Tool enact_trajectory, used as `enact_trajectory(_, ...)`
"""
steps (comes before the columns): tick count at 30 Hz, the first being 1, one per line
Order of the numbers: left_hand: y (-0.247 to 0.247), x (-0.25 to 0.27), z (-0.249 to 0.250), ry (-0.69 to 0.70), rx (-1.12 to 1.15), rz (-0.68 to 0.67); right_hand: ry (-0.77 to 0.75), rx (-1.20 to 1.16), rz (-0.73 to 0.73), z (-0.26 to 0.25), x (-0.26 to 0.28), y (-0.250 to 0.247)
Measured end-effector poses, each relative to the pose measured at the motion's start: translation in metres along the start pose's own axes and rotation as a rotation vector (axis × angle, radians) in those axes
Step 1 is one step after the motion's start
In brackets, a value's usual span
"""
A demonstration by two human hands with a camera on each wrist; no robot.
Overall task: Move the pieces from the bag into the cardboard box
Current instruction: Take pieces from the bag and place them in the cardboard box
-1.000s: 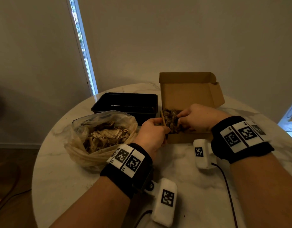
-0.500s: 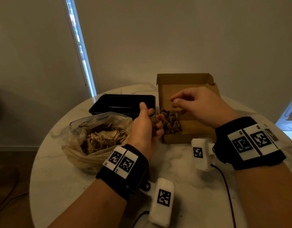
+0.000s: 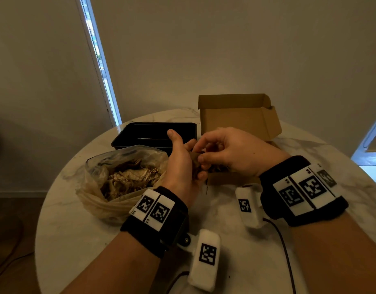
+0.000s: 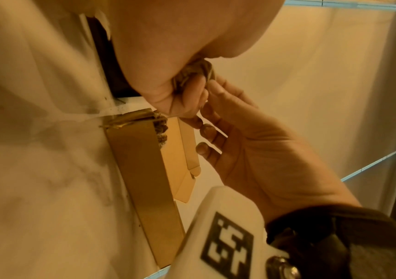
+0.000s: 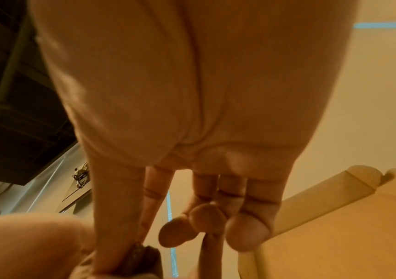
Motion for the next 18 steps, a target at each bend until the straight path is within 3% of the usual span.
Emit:
enact_trajectory(4,0.005,0.001,-0.001,-0.004,0.009,-0.088,-0.007,-0.018,0.081,0.004,0.000,-0.005)
enact_trajectory(8,0.003,-0.001,-0.002,-0.040,0.068,-0.051,-0.039,-0.049,0.319,0.009,0.001,-0.021)
enact_trajectory(18,-0.005,0.001,0.000,-0.058,0.026,0.019,0.037,-0.629,0.806,0.027,0.010,-0.053)
Point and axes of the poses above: each hand's wrist, its own x-axis away from the middle knuckle, its own y-axis out of the palm, z = x × y, the point moved 5 cm from there along -x, towards the middle knuckle, and after that the axes turned 6 degrees about -y, right-handed, at the moved point
